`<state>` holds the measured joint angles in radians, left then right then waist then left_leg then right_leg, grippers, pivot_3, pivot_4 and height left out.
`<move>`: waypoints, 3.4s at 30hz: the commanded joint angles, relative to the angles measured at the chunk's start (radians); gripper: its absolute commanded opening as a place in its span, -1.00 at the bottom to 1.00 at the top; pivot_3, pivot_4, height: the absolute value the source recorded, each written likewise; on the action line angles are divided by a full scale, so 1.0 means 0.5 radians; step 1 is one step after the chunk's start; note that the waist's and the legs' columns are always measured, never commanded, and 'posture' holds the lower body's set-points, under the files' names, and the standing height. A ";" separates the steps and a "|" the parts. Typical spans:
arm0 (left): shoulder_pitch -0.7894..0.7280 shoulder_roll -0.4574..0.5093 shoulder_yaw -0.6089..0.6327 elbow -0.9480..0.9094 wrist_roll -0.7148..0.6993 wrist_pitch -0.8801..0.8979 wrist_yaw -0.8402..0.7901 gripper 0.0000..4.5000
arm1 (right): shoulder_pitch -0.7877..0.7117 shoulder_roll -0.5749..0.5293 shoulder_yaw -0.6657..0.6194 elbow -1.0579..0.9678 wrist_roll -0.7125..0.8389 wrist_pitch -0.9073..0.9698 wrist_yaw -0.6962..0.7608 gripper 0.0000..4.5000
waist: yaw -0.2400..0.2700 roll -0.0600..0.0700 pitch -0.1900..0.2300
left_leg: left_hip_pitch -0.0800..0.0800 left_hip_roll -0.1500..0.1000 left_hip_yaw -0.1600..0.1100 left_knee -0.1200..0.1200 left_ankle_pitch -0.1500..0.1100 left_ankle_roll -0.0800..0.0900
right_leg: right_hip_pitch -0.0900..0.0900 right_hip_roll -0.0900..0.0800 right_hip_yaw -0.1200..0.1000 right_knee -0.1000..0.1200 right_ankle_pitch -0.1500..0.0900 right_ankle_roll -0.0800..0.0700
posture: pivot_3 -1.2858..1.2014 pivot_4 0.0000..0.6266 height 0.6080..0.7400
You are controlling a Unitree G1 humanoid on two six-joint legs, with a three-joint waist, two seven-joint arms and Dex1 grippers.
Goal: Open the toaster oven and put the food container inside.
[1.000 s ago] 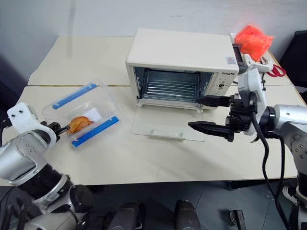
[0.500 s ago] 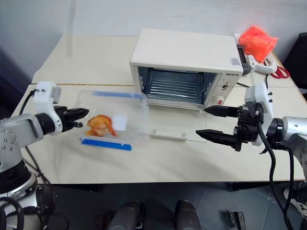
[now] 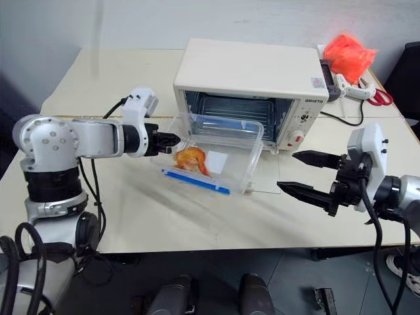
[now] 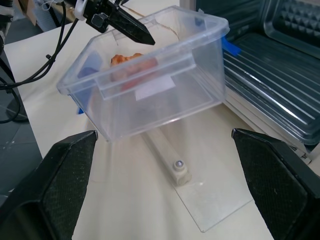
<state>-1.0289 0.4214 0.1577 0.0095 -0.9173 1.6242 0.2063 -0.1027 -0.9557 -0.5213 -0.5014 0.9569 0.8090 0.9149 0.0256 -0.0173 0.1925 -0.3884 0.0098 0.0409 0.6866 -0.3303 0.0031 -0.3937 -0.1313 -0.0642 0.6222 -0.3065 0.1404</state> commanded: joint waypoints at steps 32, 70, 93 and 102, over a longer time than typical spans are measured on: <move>-0.170 0.074 0.399 -0.105 0.249 -0.361 -0.948 0.28 | -0.143 -0.047 -0.037 0.023 0.042 0.000 -0.118 1.00 | -0.008 0.000 0.000 | -0.001 0.000 0.004 -0.001 0.003 -0.002 | -0.002 0.002 0.000 0.000 0.000 0.000 | 0.03 -0.52 1.00; 0.426 0.572 -0.805 0.144 0.926 -1.881 -3.213 -1.00 | -0.209 0.103 0.979 0.073 -0.439 -0.222 -0.330 -0.99 | -0.005 0.000 0.000 | -0.003 0.002 0.018 -0.002 0.002 0.008 | -0.005 0.004 0.004 0.000 -0.002 -0.003 | 0.03 -0.52 1.00; -0.176 -0.166 -0.478 1.343 1.378 -2.703 -2.217 -1.00 | -1.237 0.905 1.043 1.338 -1.248 -0.915 -0.583 -0.99 | -0.040 0.000 0.000 | -0.009 0.001 0.019 0.009 0.003 0.005 | -0.008 0.001 -0.002 0.009 0.000 -0.001 | 0.03 -0.52 1.00; -0.129 -0.162 -0.524 1.301 1.468 -2.759 -2.245 -1.00 | -1.160 0.917 1.081 1.277 -1.263 -0.889 -0.522 -0.99 | -0.050 0.000 0.000 | -0.012 0.001 0.017 0.011 0.003 0.005 | -0.008 0.001 -0.004 0.009 0.000 0.000 | 0.03 -0.52 1.00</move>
<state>-1.0848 0.3409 -0.1154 0.6901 -0.1935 0.2689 -0.9282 -0.6810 -0.4945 0.0623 0.1795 0.3306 0.3754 0.6578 0.0005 -0.0171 0.1923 -0.3944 0.0102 0.0495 0.6920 -0.3285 0.0057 -0.3979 -0.1307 -0.0664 0.6268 -0.3065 0.1404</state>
